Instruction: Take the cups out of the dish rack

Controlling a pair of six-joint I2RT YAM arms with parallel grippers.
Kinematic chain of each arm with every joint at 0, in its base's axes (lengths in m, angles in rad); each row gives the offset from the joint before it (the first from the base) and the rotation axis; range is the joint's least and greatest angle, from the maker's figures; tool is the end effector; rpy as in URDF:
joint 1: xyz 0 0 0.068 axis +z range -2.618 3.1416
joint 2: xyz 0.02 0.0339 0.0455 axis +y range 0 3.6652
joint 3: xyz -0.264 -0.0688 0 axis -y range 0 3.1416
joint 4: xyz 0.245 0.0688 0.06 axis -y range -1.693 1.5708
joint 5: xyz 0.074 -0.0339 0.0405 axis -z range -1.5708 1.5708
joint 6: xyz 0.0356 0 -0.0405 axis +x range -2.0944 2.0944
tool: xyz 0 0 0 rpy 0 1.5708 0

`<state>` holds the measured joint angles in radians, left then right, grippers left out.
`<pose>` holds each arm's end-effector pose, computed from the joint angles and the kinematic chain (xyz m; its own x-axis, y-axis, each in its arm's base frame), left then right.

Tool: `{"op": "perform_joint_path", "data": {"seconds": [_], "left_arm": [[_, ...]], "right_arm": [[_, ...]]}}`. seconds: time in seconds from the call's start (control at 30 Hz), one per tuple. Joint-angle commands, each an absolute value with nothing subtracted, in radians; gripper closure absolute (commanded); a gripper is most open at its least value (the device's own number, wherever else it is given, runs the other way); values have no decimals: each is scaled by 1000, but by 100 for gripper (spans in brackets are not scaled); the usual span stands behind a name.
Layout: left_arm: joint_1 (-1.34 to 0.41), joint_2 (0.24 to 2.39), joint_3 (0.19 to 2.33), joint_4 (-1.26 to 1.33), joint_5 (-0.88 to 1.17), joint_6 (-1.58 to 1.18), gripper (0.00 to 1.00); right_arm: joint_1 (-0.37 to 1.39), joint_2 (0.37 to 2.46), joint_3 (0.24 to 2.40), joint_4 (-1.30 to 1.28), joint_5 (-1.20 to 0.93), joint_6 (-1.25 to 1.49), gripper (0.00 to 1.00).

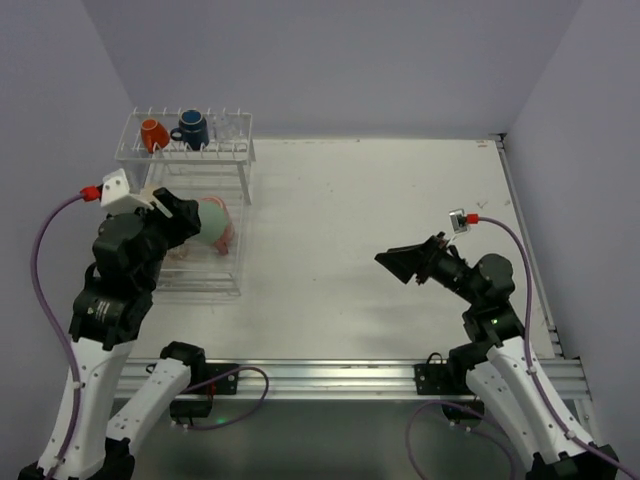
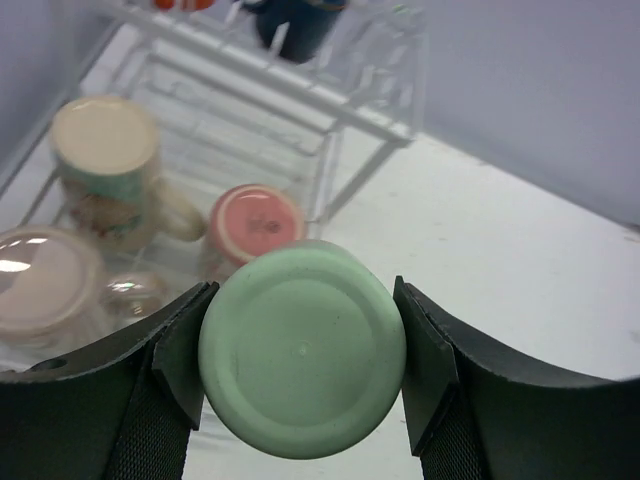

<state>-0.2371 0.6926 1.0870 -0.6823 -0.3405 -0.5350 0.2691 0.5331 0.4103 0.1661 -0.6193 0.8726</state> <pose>0.1224 -0.0174 0.4011 -0.1916 -0.4481 -0.8732 -0.2180 0.8869 -0.4073 0.1353 0.0587 0.2817 -0.5672 0.4906 -0.6615 -0.5305 0.3967 0.7491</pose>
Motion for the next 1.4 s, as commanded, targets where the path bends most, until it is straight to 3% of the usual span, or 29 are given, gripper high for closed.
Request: {"op": "perform_joint_path", "data": {"seconds": [0.0,0.17,0.27,0.5,0.6,0.93,1.03,1.07,1.17,1.2,1.27,1.3,1.33,1.37], "left_arm": [[-241,637,1161,-656,-42,-534,79],[-241,592,969,-294,468,-682,76],[-241,584,872,-23,575,-810,76],[-242,620,726,341,653,-942,77],[-250,630,692,380,670,-973,78],[-271,620,592,465,664,-1002,78],[-276,623,578,479,652,-997,77],[-279,629,572,480,646,-997,76],[-285,643,555,499,638,-991,71],[-287,646,554,500,634,-982,70],[-287,647,555,497,632,-968,54],[-287,646,564,461,632,-954,46],[-287,646,580,419,627,-903,29],[-287,641,633,357,609,-863,19]], "right_arm": [[322,563,474,285,-586,965,13],[463,663,529,460,-569,1021,19],[537,730,569,553,-557,1034,28],[653,868,666,621,-486,1014,18],[684,945,706,653,-482,1026,16],[741,1110,839,739,-486,1058,22],[741,1140,862,767,-482,1081,30],[742,1164,867,793,-485,1103,39],[742,1212,883,822,-488,1147,50],[742,1222,888,821,-491,1155,64],[742,1233,890,818,-483,1160,81],[742,1226,888,805,-466,1151,95],[741,1215,888,784,-453,1134,99],[741,1201,902,699,-436,1067,100]]}}
